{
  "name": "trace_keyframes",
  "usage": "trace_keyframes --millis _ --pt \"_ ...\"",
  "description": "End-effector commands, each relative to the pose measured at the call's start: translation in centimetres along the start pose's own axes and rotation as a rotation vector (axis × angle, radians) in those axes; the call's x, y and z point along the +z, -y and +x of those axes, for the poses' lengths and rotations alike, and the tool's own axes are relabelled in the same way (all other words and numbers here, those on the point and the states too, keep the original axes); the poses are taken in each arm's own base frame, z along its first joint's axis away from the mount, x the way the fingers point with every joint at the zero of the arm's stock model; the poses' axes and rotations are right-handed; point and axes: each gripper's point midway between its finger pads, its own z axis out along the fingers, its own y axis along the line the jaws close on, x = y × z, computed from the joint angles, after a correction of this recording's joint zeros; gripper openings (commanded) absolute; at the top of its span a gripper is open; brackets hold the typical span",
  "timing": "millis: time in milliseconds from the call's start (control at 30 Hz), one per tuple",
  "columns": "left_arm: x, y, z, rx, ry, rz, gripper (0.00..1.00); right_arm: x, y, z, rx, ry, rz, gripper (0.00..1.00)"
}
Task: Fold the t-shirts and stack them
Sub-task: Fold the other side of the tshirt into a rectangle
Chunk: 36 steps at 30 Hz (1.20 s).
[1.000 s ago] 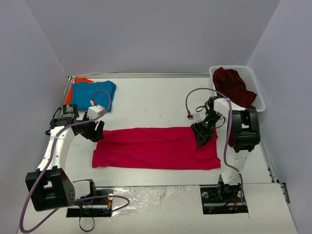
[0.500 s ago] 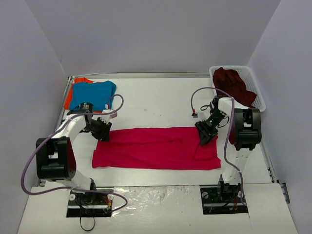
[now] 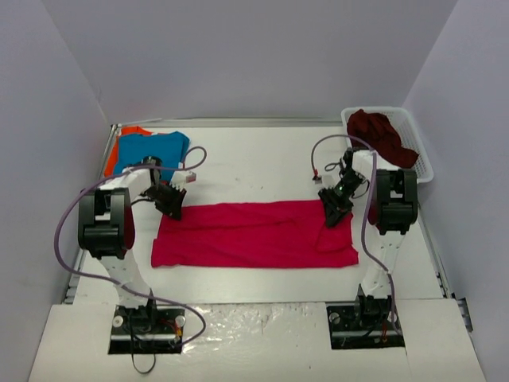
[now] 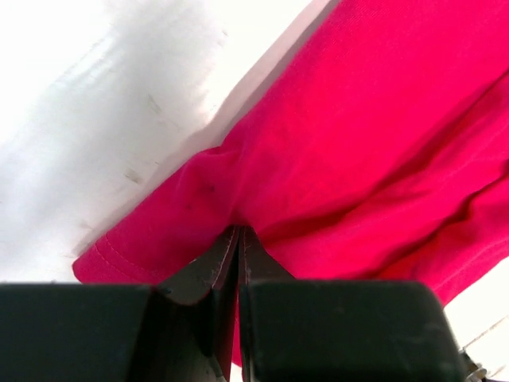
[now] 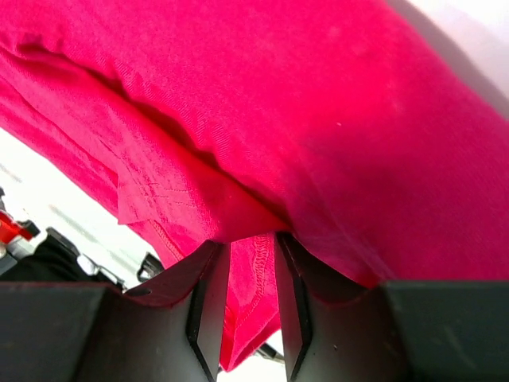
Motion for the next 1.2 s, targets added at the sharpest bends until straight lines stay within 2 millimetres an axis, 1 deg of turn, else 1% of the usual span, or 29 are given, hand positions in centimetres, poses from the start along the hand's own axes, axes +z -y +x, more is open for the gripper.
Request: trace_keyframes --millis 0,67,100,167,200,267,300,400,467,533,567,600,633,700,733,767,800,833,867,900,933,1000,1167 --pt "0.3 -2.5 -0.7 0.000 -0.010 -0.102 0.02 -0.4 2.2 -2.4 -0.003 0.033 0.068 0.25" --pt "0.2 -3.1 -1.4 -0.014 0.008 -0.130 0.02 -0.4 2.8 -3.3 0.009 0.035 0.078 0.25" --pt "0.1 -3.4 -1.7 -0.024 0.015 -0.145 0.02 -1.0 3.1 -4.4 -0.002 0.061 0.096 0.25" --pt "-0.3 -4.0 -2.4 -0.030 0.029 -0.173 0.02 -1.1 3.5 -5.5 -0.004 0.069 0.102 0.25" --pt "-0.4 -4.3 -2.6 -0.032 0.030 -0.182 0.02 -1.9 3.6 -6.6 -0.009 0.096 0.117 0.25" --pt "-0.8 -4.6 -3.2 -0.032 0.039 -0.202 0.02 -2.1 3.6 -7.2 -0.013 0.097 0.113 0.25" --pt "-1.0 -4.5 -3.2 -0.031 0.035 -0.200 0.03 -2.7 3.6 -7.9 -0.025 0.114 0.126 0.25" --pt "-1.8 -4.4 -3.5 -0.024 0.039 -0.210 0.02 -3.7 3.4 -8.7 -0.038 0.141 0.146 0.26" --pt "-2.6 -4.0 -3.9 -0.019 0.052 -0.209 0.02 -4.3 2.6 -8.7 -0.044 0.154 0.130 0.26" --pt "-3.2 -3.3 -3.8 -0.018 0.054 -0.198 0.02 -4.8 1.9 -8.5 -0.064 0.161 0.126 0.27" --pt "-4.0 -2.9 -4.2 -0.010 0.074 -0.207 0.02 -4.9 1.7 -8.3 -0.070 0.160 0.130 0.27" --pt "-4.3 -2.6 -3.9 -0.010 0.075 -0.204 0.02 -5.1 1.3 -7.9 -0.078 0.161 0.132 0.27" --pt "-5.3 -2.1 -4.2 0.002 0.095 -0.216 0.02 -5.1 1.0 -7.7 -0.084 0.161 0.131 0.27" --pt "-6.1 -1.3 -3.9 0.007 0.098 -0.219 0.03 -5.3 0.4 -7.5 -0.098 0.173 0.129 0.27" --pt "-6.5 -1.0 -3.9 0.011 0.106 -0.222 0.02 -4.9 0.2 -7.0 -0.093 0.161 0.121 0.27" --pt "-7.6 -0.4 -4.1 0.020 0.127 -0.232 0.03 -4.8 -0.1 -6.9 -0.097 0.163 0.115 0.28" --pt "-8.0 0.0 -4.0 0.025 0.132 -0.230 0.02 -5.0 -0.7 -6.8 -0.103 0.177 0.094 0.29" --pt "-8.8 0.7 -4.0 0.036 0.152 -0.230 0.02 -4.8 -1.1 -6.5 -0.105 0.174 0.075 0.30" --pt "-9.1 1.3 -3.7 0.034 0.149 -0.221 0.02 -4.7 -1.4 -6.4 -0.106 0.174 0.061 0.32" --pt "-9.4 1.7 -3.6 0.036 0.154 -0.215 0.02 -4.8 -2.0 -6.3 -0.112 0.185 0.043 0.32" --pt "-9.9 2.5 -3.5 0.040 0.169 -0.209 0.02 -4.4 -2.1 -6.0 -0.115 0.178 0.027 0.33" --pt "-10.3 3.2 -3.3 0.042 0.178 -0.201 0.02 -4.2 -2.8 -5.8 -0.119 0.184 -0.004 0.33" --pt "-10.9 4.3 -2.3 0.038 0.193 -0.204 0.02 -2.9 -2.8 -5.3 -0.112 0.165 -0.043 0.33"
